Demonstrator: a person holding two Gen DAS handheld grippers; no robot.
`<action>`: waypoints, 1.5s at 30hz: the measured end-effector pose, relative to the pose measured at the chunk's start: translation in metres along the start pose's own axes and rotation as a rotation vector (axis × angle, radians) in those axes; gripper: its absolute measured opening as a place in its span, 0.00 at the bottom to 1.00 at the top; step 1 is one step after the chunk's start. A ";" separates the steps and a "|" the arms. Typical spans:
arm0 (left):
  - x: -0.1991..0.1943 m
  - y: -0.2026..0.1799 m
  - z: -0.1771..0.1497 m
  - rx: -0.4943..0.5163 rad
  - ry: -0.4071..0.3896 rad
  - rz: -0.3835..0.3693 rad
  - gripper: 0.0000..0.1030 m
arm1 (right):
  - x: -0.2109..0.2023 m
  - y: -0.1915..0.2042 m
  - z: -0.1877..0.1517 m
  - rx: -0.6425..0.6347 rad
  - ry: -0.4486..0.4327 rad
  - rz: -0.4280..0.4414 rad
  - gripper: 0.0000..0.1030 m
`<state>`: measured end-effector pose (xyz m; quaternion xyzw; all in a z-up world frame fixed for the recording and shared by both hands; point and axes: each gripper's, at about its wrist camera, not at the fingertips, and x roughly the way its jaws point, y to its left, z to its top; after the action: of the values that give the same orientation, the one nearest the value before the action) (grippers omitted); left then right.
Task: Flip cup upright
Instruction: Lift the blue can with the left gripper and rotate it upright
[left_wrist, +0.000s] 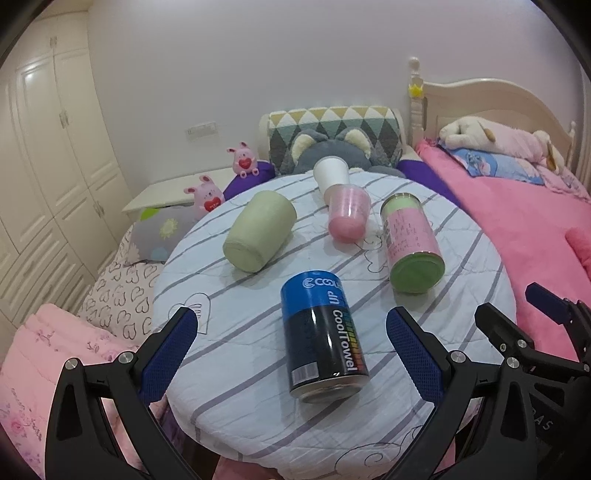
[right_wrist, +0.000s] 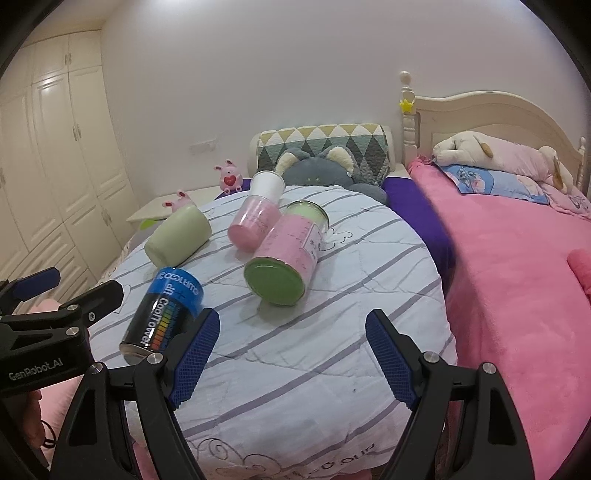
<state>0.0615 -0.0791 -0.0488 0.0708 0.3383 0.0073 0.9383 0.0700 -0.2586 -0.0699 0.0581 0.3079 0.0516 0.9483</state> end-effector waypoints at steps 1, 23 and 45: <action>0.003 -0.003 0.001 0.002 0.009 0.001 1.00 | 0.001 -0.002 -0.001 0.000 0.001 -0.001 0.80; 0.105 -0.006 0.013 -0.082 0.327 -0.004 1.00 | 0.053 -0.032 0.010 0.021 0.061 0.040 0.80; 0.110 -0.004 0.028 -0.095 0.265 -0.103 0.67 | 0.072 -0.026 0.013 0.002 0.087 0.055 0.80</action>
<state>0.1640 -0.0795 -0.0976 0.0075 0.4617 -0.0155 0.8869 0.1371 -0.2762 -0.1045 0.0651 0.3470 0.0797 0.9322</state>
